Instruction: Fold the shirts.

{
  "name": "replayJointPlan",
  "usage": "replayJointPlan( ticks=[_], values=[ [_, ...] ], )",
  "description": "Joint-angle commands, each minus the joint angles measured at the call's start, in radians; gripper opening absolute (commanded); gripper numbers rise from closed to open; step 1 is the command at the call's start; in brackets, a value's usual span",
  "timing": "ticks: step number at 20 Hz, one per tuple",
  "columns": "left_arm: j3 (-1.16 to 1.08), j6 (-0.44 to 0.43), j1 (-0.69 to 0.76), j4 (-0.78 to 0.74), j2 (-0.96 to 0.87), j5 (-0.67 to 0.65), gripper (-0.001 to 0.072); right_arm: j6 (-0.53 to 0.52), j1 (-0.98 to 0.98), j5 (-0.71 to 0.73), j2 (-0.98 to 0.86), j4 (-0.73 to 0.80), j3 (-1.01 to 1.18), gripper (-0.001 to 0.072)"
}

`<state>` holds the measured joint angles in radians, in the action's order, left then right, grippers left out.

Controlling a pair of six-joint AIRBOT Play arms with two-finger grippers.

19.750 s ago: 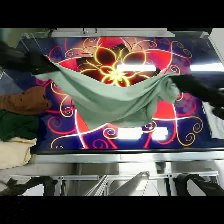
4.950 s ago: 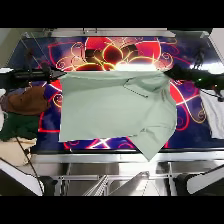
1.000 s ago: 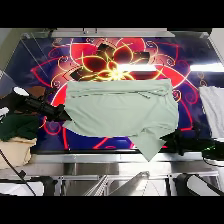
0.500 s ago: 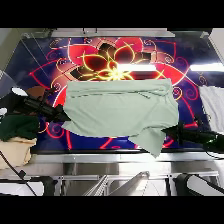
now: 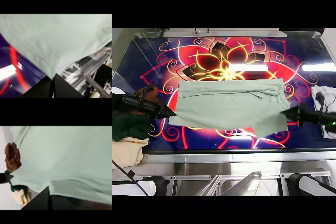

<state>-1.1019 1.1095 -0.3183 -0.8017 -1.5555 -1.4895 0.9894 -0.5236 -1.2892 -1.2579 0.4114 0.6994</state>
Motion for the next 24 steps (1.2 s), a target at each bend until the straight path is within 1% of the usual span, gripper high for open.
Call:
replayJointPlan(
  ticks=[1,6,10,13,15,19,21,24],
  values=[
    [-0.099,0.018,-0.008,0.019,0.012,0.001,0.002,0.037,0.091,0.056,-0.086,-0.016,0.226,0.002],
    [-0.273,0.037,-0.008,0.019,-0.005,0.074,0.0021,0.074,0.181,0.113,-0.348,-0.016,0.534,0.002],
    [-0.42,0.051,0.048,0.018,-0.14,0.067,0.0022,0.072,0.217,0.151,-0.522,-0.016,0.674,0.002],
    [-0.528,0.051,0.109,0.015,-0.278,0.064,0.0022,0.028,0.23,0.221,-0.602,-0.021,0.725,0.002],
    [-0.602,0.068,0.129,0.015,-0.36,0.044,0.0021,0.005,0.23,0.262,-0.636,-0.032,0.74,0.002],
    [-0.753,0.142,0.138,0.016,-0.497,-0.005,0.0021,-0.014,0.227,0.269,-0.678,-0.031,0.743,0.0021],
    [-0.812,0.171,0.145,0.017,-0.544,0.0,0.0005,-0.018,0.229,0.269,-0.691,-0.031,0.743,0.0021],
    [-0.907,0.222,0.158,0.018,-0.601,0.035,0.0005,-0.026,0.229,0.27,-0.702,-0.026,0.743,0.0021]
  ],
)
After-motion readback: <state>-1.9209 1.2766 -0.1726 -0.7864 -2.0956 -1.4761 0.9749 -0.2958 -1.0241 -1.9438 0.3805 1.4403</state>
